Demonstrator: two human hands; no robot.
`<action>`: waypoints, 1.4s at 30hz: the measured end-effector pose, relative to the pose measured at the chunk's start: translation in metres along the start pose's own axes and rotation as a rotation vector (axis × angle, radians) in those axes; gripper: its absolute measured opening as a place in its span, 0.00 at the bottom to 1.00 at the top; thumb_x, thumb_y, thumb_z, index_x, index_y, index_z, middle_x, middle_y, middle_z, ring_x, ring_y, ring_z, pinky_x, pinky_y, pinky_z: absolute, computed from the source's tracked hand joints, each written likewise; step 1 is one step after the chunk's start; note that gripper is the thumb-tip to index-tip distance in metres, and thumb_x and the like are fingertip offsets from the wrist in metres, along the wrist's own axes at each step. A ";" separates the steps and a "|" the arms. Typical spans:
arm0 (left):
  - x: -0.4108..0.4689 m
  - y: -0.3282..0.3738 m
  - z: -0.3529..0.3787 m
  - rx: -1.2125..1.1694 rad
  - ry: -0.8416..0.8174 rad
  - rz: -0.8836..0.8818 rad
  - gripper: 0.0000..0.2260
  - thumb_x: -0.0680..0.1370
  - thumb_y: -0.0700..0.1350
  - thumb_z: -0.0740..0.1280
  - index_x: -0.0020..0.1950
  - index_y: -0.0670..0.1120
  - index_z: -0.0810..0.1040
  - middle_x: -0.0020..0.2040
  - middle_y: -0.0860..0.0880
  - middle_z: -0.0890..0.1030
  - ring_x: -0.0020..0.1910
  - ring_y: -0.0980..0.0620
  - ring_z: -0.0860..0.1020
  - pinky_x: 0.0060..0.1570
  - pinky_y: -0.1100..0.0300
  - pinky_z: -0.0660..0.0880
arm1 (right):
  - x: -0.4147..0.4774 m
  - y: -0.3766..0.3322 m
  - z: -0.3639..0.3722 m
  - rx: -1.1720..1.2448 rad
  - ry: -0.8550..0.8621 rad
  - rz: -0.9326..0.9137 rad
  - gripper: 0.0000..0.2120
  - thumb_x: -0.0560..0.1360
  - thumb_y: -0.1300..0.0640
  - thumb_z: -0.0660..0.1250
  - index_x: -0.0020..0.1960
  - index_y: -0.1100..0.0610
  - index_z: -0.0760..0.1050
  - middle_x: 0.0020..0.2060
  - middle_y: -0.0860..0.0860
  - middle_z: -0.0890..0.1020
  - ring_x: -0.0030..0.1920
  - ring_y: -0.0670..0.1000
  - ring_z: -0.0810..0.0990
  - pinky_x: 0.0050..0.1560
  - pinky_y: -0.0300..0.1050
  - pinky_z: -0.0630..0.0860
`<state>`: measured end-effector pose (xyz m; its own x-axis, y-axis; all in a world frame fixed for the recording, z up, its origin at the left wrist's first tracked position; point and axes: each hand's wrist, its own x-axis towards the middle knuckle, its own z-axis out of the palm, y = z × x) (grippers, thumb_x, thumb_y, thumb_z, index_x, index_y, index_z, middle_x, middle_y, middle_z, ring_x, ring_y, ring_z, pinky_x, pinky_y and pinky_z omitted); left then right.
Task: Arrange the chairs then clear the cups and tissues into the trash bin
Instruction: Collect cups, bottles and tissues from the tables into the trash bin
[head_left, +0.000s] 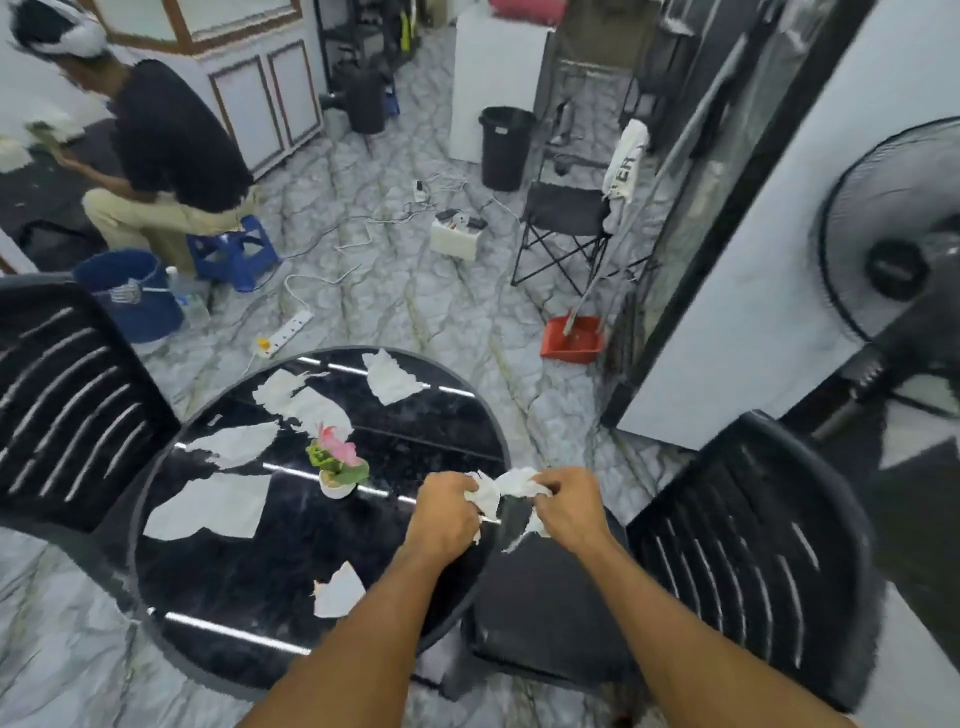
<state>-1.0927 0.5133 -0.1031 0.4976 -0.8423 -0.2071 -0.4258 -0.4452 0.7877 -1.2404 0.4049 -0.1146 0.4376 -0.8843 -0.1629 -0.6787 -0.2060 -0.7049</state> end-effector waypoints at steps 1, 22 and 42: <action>0.000 0.024 0.012 -0.003 -0.027 0.043 0.10 0.70 0.29 0.62 0.45 0.33 0.83 0.40 0.45 0.80 0.42 0.46 0.80 0.45 0.52 0.79 | -0.004 0.011 -0.023 0.013 0.063 0.024 0.11 0.65 0.71 0.62 0.40 0.65 0.82 0.35 0.57 0.85 0.29 0.50 0.78 0.28 0.41 0.74; -0.269 0.348 0.429 0.214 -0.711 0.909 0.07 0.65 0.40 0.60 0.28 0.45 0.75 0.30 0.47 0.80 0.30 0.50 0.74 0.30 0.65 0.62 | -0.390 0.344 -0.368 0.087 0.923 0.501 0.03 0.64 0.67 0.68 0.34 0.61 0.79 0.24 0.40 0.65 0.28 0.38 0.63 0.30 0.38 0.66; -0.547 0.336 0.698 0.511 -1.395 1.086 0.11 0.69 0.31 0.67 0.48 0.38 0.86 0.47 0.40 0.85 0.46 0.41 0.83 0.50 0.54 0.79 | -0.703 0.548 -0.316 0.489 1.201 1.283 0.09 0.67 0.66 0.71 0.45 0.61 0.86 0.35 0.46 0.82 0.32 0.38 0.72 0.25 0.29 0.66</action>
<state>-2.0352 0.6128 -0.1298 -0.9214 -0.2780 -0.2716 -0.3869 0.5889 0.7095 -2.1068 0.7813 -0.1683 -0.9192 -0.2114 -0.3323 0.0958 0.6984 -0.7093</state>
